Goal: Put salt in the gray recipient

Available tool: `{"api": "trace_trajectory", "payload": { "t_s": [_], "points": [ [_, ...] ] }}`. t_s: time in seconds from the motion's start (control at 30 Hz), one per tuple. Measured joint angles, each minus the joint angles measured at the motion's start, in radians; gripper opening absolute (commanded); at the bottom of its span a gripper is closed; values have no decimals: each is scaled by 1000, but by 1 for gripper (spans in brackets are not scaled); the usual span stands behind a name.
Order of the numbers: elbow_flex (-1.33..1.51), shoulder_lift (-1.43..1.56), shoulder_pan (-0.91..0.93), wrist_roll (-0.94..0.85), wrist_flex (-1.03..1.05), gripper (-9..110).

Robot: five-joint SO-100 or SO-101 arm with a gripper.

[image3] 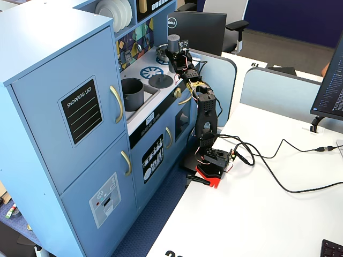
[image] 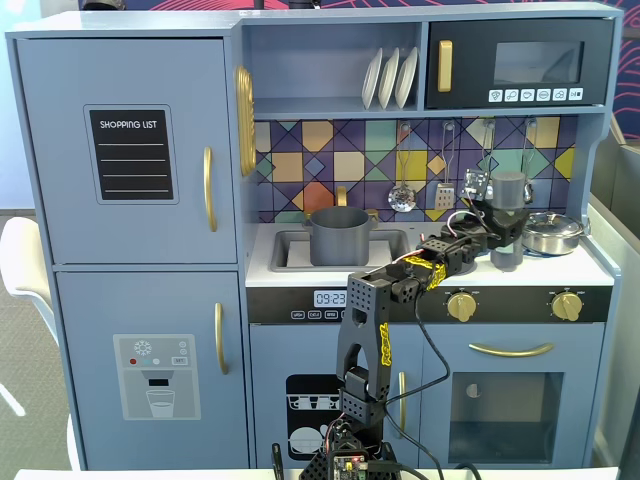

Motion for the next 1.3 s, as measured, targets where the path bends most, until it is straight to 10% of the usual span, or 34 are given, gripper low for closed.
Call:
{"api": "trace_trajectory", "payload": {
  "t_s": [0.27, 0.53, 0.97, 1.3],
  "points": [
    [-87, 272, -167, 348, 383, 0],
    [-74, 469, -611, 1117, 742, 0],
    [-170, 376, -862, 2237, 765, 0],
    [-272, 276, -942, 2493, 673, 0]
  ]
}}
